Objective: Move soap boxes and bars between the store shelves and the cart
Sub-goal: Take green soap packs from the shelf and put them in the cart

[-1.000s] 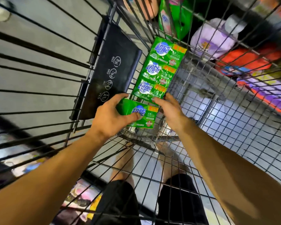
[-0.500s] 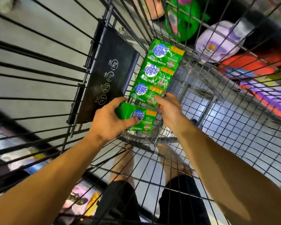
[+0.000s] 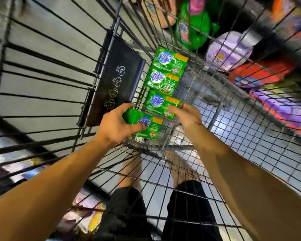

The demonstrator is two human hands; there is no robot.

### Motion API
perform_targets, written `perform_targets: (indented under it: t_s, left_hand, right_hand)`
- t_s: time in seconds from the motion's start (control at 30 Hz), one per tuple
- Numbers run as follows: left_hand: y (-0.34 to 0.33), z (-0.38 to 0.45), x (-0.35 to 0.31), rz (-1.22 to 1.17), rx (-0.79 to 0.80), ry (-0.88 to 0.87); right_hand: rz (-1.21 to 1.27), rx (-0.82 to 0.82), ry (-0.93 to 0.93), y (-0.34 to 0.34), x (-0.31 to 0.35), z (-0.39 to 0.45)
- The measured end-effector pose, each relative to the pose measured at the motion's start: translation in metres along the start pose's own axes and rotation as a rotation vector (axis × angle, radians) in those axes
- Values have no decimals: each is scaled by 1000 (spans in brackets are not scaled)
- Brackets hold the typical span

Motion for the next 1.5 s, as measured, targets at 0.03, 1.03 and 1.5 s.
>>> perform_targets:
  t_s: [0.03,1.03,1.5]
  left_hand:
    - [2,-5,-4,1,8,-10]
    - [18,-283,-161,-292,-2,-545]
    - [-98,-409,-314,-427,17,-765]
  right_hand:
    - [-8,-4,10,6,3,-8]
    - [112,-553,627,274,-7,-396]
    - [241,-782,782,474,-79,-479]
Point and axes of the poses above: each hand's wrist, its own z-axis towards the middle knuckle, its own y-axis out of the back of the hand, x = y × z, the point moved 1 cm from there along z, towards the middle knuckle, and after that the axes turned 1 degree about -x, right-handed, at the moved point
